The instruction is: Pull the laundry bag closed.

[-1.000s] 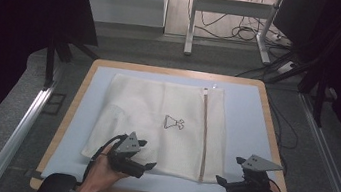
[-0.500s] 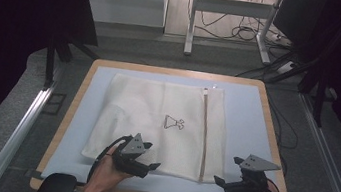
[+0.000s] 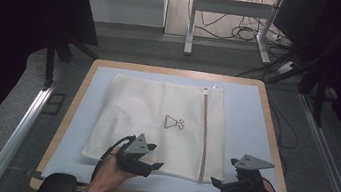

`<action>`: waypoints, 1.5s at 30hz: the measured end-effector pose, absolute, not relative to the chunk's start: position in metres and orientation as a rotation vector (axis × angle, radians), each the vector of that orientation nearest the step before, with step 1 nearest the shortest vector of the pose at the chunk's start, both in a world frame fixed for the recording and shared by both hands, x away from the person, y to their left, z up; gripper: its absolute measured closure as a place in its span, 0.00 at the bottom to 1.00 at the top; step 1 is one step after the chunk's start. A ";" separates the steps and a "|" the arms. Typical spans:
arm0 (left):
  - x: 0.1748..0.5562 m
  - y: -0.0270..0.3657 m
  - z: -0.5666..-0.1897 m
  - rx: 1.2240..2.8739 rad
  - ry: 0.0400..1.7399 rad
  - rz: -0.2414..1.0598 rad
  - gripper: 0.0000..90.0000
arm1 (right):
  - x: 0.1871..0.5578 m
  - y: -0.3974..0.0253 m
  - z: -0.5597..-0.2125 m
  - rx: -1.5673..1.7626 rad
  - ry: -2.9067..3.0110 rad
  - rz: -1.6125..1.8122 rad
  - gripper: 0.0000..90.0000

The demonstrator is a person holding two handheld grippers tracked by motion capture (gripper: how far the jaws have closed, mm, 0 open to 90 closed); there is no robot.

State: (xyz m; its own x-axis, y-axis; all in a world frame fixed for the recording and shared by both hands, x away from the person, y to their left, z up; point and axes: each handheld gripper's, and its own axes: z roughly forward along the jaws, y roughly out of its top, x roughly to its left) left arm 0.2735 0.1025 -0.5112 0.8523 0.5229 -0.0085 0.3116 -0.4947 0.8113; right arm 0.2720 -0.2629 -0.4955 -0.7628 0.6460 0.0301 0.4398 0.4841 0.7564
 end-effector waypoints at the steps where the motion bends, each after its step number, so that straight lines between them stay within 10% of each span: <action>1: 0.274 0.102 -0.511 2.124 0.607 0.298 0.38 | 0.272 -0.263 -0.496 0.935 2.474 1.155 0.02; 23: 0.283 0.068 -0.517 2.147 0.506 0.213 0.62 | 0.271 -0.253 -0.497 0.883 2.525 1.081 0.09; 45: 0.288 0.066 -0.521 2.153 0.519 0.210 0.63 | 0.262 -0.219 -0.496 0.609 2.613 1.007 0.64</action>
State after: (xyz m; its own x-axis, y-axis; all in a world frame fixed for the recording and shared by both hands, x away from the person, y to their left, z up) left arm 0.2881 0.0659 -0.5213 0.8983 0.4378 -0.0380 0.2878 -0.5209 0.8036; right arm 0.2624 -0.2193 -0.4960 -0.8737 0.4758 -0.1014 0.2847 0.6691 0.6865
